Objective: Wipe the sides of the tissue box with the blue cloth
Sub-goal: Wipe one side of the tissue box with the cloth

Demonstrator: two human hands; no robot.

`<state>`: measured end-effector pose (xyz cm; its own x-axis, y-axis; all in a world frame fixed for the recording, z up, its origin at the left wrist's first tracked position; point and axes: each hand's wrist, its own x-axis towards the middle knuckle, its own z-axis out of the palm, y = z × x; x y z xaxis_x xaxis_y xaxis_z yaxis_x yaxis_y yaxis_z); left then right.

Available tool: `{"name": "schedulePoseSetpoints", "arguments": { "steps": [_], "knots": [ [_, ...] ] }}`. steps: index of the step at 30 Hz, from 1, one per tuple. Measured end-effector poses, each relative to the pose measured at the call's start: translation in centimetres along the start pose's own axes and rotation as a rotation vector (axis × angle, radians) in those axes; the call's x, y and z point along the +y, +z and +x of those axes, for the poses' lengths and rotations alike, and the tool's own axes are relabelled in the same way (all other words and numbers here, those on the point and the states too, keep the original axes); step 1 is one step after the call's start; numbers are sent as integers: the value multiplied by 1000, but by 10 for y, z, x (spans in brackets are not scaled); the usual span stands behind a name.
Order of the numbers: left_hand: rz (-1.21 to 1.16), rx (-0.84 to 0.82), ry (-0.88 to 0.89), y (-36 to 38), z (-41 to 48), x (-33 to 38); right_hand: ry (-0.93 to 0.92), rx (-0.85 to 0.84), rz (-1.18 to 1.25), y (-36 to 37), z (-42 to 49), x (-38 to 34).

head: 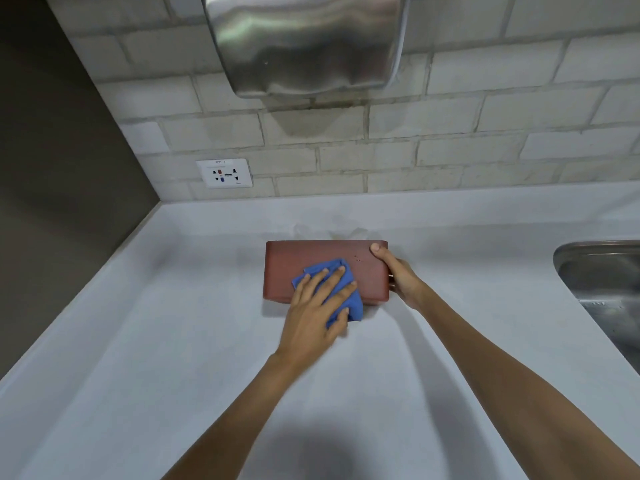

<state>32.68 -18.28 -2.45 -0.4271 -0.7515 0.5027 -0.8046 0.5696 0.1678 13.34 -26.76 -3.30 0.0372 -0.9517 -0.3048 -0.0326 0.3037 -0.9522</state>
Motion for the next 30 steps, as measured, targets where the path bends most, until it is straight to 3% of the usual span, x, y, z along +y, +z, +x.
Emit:
{"name": "schedulePoseSetpoints", "arguments": {
  "steps": [6, 9, 15, 21, 28, 30],
  "knots": [
    [-73, 106, -275, -4, 55, 3, 26, -6, 12, 1, -2, -2],
    [-64, 84, -231, 6, 62, 18, 11, -6, 26, 0, -4, -3],
    [-6, 41, 43, 3, 19, 5, 28, -4, 13, 0, -5, -3],
    [-78, 118, -323, 5, 55, 16, 42, -16, 24, 4, -10, -5],
    [2, 154, -127, 20, 48, 40, 3, -37, 74, 4, -10, -4],
    [23, 185, -196, 16, 45, 20, 19, -18, 63, 3, -9, -3]
  ]
}}
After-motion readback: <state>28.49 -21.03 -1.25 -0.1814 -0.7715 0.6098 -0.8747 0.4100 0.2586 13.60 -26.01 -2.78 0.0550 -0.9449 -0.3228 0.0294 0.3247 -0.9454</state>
